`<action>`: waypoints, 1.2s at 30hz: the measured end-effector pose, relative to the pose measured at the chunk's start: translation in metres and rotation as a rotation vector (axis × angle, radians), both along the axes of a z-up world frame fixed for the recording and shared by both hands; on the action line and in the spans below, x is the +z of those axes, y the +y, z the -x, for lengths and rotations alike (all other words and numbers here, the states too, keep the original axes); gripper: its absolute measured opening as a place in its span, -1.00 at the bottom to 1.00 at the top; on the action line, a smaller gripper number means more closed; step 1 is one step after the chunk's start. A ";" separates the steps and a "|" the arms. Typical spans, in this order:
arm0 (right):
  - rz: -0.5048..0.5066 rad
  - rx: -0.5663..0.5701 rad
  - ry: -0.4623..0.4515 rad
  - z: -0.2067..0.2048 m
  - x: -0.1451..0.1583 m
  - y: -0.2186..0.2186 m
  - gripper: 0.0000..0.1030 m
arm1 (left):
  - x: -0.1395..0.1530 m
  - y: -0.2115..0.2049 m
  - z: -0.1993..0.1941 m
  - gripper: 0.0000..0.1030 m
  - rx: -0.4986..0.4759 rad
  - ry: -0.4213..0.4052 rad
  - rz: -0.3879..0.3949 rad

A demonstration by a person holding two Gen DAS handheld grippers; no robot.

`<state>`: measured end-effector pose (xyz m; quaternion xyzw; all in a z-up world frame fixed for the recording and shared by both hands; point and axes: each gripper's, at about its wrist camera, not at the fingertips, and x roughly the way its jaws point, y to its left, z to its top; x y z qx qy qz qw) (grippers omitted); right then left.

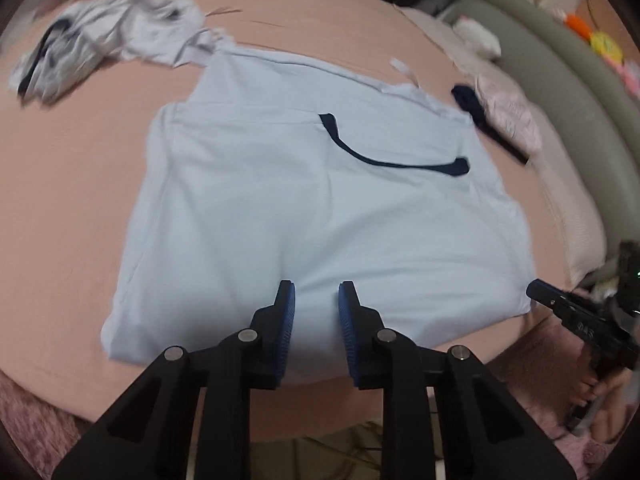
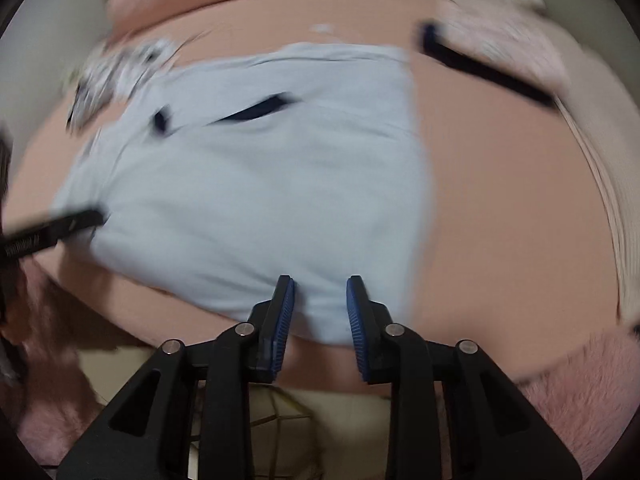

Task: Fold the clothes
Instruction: 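Lay the shirt hem down and open the left gripper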

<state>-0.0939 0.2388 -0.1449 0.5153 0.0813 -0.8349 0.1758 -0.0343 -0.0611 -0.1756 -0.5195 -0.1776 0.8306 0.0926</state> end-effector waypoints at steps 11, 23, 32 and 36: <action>0.095 -0.163 -0.102 0.011 -0.008 0.063 -0.62 | 0.019 0.045 0.005 -0.22 -0.116 0.073 -0.075; 0.182 -0.073 -0.125 0.003 -0.011 0.065 -0.62 | 0.006 0.172 0.032 -0.21 -0.334 0.034 0.127; 0.217 0.023 -0.103 0.010 -0.007 0.033 -0.61 | -0.001 0.169 0.025 -0.18 -0.363 0.041 0.111; 0.220 -0.014 -0.155 0.005 -0.014 0.050 -0.57 | -0.003 0.172 0.021 -0.17 -0.381 0.054 0.137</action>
